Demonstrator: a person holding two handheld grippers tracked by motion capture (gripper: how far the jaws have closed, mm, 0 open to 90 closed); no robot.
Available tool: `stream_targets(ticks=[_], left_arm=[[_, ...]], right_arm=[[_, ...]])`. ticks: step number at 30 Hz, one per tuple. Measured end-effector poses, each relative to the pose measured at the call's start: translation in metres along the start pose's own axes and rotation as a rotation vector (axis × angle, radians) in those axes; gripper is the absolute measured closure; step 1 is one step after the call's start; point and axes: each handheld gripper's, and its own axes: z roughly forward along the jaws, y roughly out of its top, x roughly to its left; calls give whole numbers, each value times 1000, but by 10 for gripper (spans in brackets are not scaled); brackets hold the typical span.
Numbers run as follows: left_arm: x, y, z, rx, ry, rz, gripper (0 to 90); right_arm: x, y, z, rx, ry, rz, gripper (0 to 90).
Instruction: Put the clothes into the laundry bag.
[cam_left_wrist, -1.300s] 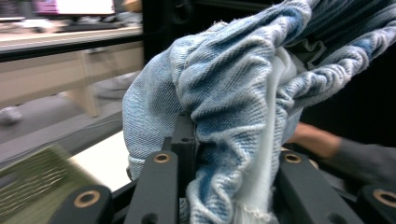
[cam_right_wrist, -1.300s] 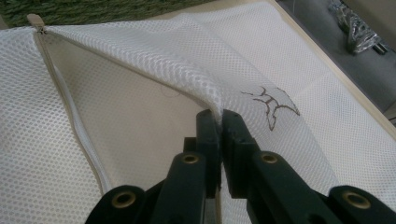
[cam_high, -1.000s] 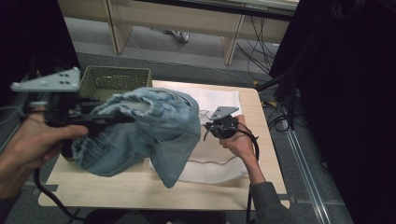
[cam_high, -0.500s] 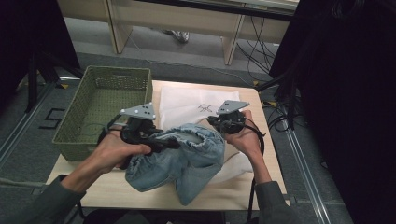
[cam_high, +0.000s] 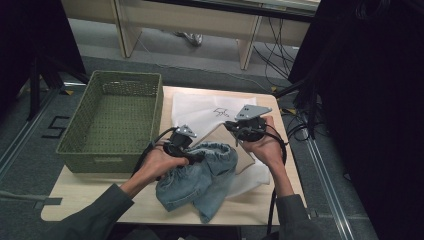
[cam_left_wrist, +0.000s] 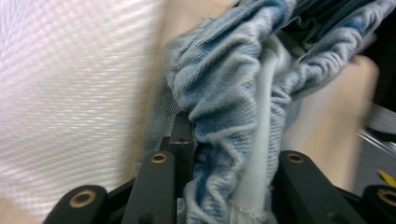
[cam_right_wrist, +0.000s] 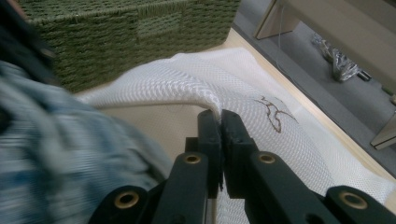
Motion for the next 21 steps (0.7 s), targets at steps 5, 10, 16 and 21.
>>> stream_targets(ticks=[5,10,16,21], left_arm=[[12,4,6,-90,95,-95,671],[13,13,11,-137,240,-52,660],[16,9,50,-95,264,-134,496],[10,6,31,-105,214,-140,285]], right_arm=[[6,5,-1,2,4,-12,883],[8,8,-2,-9,4,-17,884],[15,4,14,49,32,-28,883],[15,-10,26,89,36,4,883]])
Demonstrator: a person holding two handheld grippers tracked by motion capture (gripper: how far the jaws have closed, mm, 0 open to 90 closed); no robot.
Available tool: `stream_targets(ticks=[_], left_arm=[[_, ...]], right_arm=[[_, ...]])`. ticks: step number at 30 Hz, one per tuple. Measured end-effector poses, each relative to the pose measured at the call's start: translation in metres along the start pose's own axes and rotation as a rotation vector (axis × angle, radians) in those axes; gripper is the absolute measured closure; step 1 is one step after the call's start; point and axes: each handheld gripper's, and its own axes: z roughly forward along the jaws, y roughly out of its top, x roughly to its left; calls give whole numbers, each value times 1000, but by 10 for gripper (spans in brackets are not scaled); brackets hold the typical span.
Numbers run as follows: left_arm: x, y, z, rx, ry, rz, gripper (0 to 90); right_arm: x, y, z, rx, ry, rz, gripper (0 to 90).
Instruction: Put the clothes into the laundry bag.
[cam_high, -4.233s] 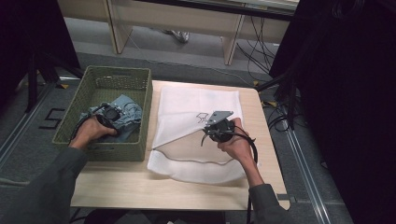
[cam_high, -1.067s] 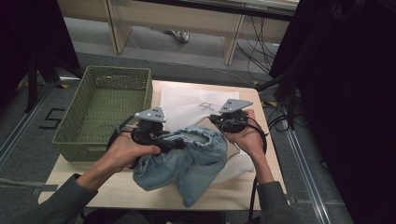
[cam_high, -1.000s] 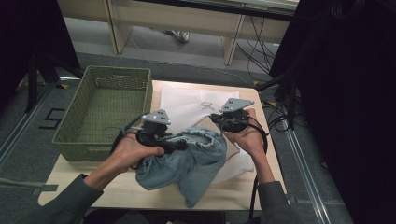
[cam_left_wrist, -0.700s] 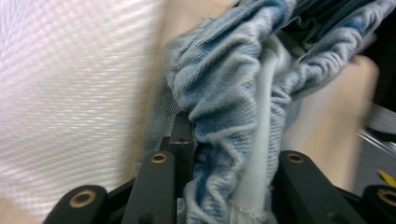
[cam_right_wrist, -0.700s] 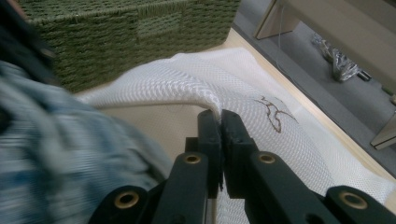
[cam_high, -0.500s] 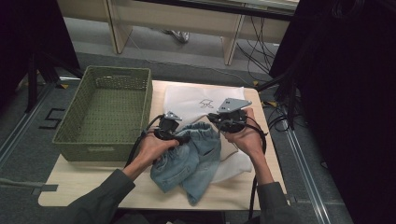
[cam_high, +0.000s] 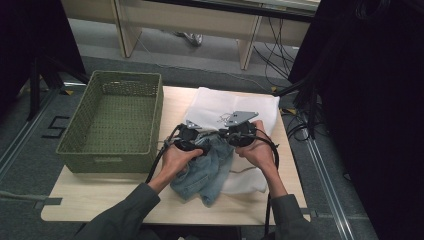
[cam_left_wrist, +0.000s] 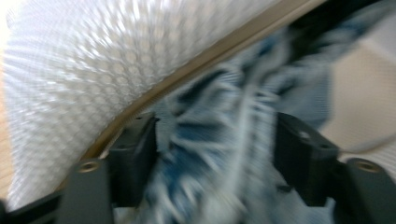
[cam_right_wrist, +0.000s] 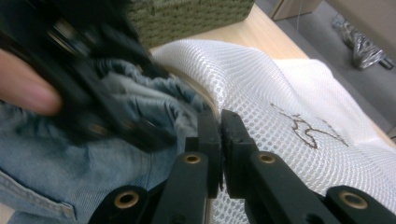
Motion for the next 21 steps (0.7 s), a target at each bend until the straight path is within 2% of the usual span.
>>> stream_targets(ticks=[2,3,5,6,7,8,9,11,12,13,14,15,16,17,18,19,20,21], left_arm=[[-2,2,-18,9,-30,12,226],[-2,3,-29,14,-40,34,209],[-6,1,-49,-2,-29,70,195],[-7,-2,-57,1,-16,102,181],[-7,-7,-66,26,-17,143,167],[-6,-11,-69,41,-20,160,165],[-5,-20,-73,57,-10,154,165],[-6,-33,-74,76,11,170,164],[-4,-39,-71,97,18,200,164],[-4,-46,-65,111,26,212,164],[-4,-51,-60,123,27,190,164],[-1,-56,-52,135,24,183,165],[1,-61,-44,168,21,186,179],[3,-65,-36,188,24,182,216],[2,-68,-29,175,21,187,364],[1,-68,-24,166,23,198,470],[-2,-66,-21,159,28,225,561],[-5,-63,-21,143,27,236,606]], right_arm=[[-1,-2,1,11,15,-19,883],[-1,-3,1,19,10,-12,883],[-2,-2,1,18,5,-17,882],[-1,-2,1,14,12,-6,882],[0,-2,0,15,10,-7,882],[0,-2,0,20,14,-12,882],[0,-2,0,17,12,-27,882],[0,-1,0,17,4,-15,882],[1,-1,0,17,7,-3,882],[1,-1,0,16,10,-12,882],[1,-1,0,21,-4,-26,882],[2,-1,0,20,8,-15,882],[2,0,0,16,13,-16,882],[2,0,0,15,15,-19,882],[3,1,1,14,13,-24,882],[4,1,1,16,17,-27,882],[5,1,2,21,24,-35,882],[7,2,3,24,25,-35,882]])
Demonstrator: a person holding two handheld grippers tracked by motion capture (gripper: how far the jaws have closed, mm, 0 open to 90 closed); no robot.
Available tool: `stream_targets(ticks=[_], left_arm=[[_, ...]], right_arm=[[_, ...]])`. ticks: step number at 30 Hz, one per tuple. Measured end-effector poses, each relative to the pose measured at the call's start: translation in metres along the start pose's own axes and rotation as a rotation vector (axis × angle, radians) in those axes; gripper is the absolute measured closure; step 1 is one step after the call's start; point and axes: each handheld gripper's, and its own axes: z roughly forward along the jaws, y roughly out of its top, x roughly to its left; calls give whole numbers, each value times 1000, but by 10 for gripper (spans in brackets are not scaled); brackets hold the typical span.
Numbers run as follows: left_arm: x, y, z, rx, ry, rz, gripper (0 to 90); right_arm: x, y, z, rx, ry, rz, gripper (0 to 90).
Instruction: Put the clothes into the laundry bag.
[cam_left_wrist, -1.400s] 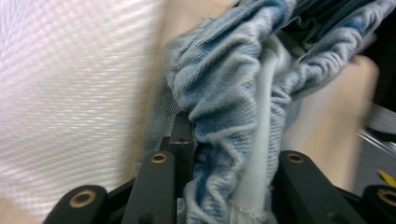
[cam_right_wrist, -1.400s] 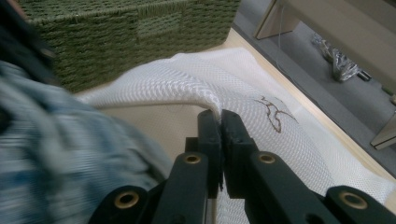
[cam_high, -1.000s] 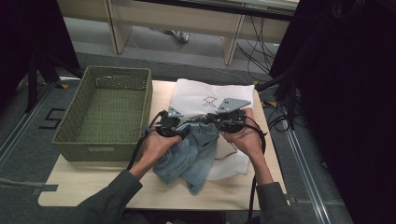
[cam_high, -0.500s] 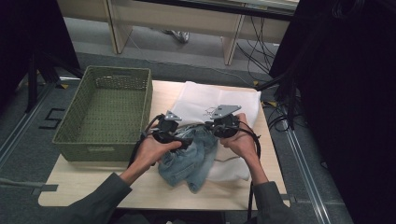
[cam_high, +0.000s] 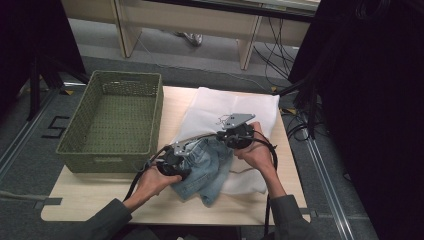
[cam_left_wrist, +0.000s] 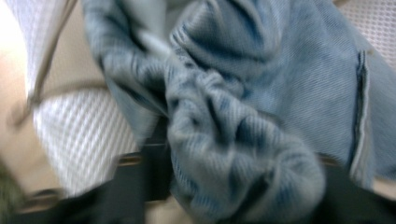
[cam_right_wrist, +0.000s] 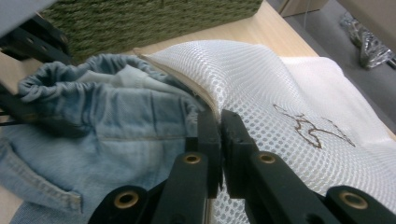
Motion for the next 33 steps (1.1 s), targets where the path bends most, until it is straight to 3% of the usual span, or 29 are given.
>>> stream_targets(ticks=[3,4,7,8,10,11,12,13,14,15,19,21,22,26,29,33], left_arm=[[-3,17,-10,-61,-31,-13,690],[-2,26,-13,-79,-40,-4,698],[1,52,-17,-151,-38,-32,700],[2,56,-16,-174,-35,-54,701],[9,66,-2,-196,11,-39,701],[10,66,10,-232,24,-92,700],[13,65,20,-234,31,-110,696],[15,62,33,-214,31,-157,685],[21,58,43,-176,23,-154,659],[22,53,49,-173,12,-188,618],[26,44,41,-162,-16,-226,394],[24,43,30,-162,-23,-214,288],[23,41,23,-154,-22,-184,252],[14,32,-5,-141,-19,-133,199],[8,20,-8,-98,-28,-103,229],[5,14,15,-67,-89,-177,188]], right_arm=[[4,4,2,-14,2,-8,882],[6,8,3,-17,11,-18,882],[7,12,0,-34,27,-15,882],[7,13,-2,-41,14,-19,882],[6,15,-5,-63,21,-14,883],[6,15,-7,-63,27,-6,883],[4,15,-7,-61,21,-8,883],[3,14,-7,-59,22,-11,883],[3,12,-6,-50,20,0,883],[2,10,-4,-41,20,-1,882],[-1,-3,5,-15,26,17,883],[-3,-5,6,-13,17,26,882],[-4,-6,5,-9,9,18,882],[-3,-6,3,-14,11,31,882],[0,-5,4,-7,13,27,882],[1,-2,4,-9,8,14,881]])
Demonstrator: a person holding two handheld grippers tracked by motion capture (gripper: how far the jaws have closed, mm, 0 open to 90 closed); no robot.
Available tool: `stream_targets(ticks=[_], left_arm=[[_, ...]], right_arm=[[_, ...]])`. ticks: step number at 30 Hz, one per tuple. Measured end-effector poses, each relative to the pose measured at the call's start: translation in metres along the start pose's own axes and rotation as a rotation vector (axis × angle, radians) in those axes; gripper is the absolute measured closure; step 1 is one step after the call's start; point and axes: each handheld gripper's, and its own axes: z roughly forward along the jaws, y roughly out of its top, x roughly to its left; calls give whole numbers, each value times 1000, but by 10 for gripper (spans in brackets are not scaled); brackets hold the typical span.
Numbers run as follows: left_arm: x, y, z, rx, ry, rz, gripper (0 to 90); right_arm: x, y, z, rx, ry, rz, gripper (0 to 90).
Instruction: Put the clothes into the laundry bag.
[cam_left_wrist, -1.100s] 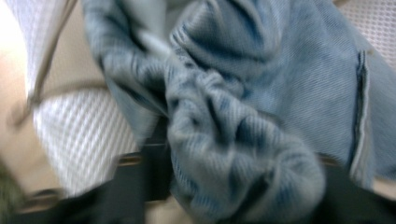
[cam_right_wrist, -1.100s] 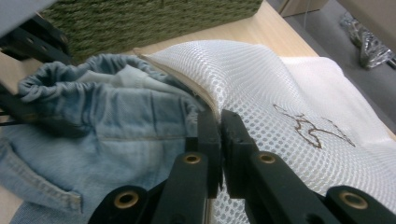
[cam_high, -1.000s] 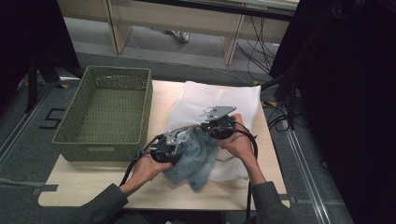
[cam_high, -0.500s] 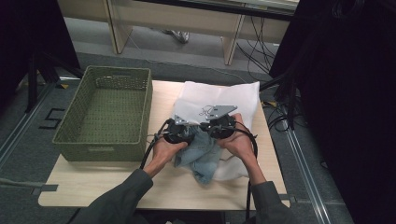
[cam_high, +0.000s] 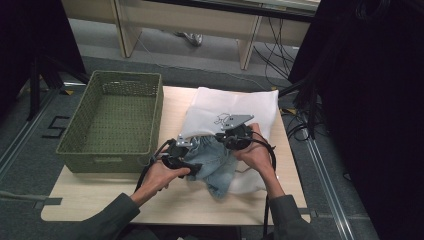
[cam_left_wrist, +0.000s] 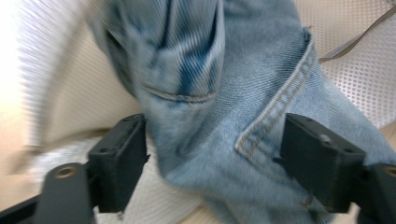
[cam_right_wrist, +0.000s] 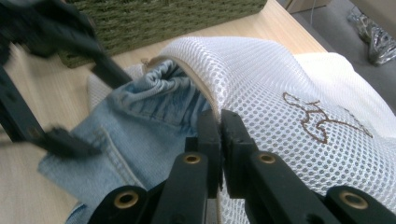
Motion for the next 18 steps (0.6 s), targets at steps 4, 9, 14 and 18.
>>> stream_targets(ticks=[4,9,14,18], left_arm=[[-6,4,16,-7,-36,-18,274],[-7,19,16,-107,22,-3,714],[-4,52,12,-225,90,14,746],[6,44,39,-162,64,-59,671]], right_arm=[[1,1,0,-2,11,-13,881],[3,1,2,7,20,-14,882],[2,5,-4,-13,14,-8,883],[-2,2,-5,-13,6,12,883]])
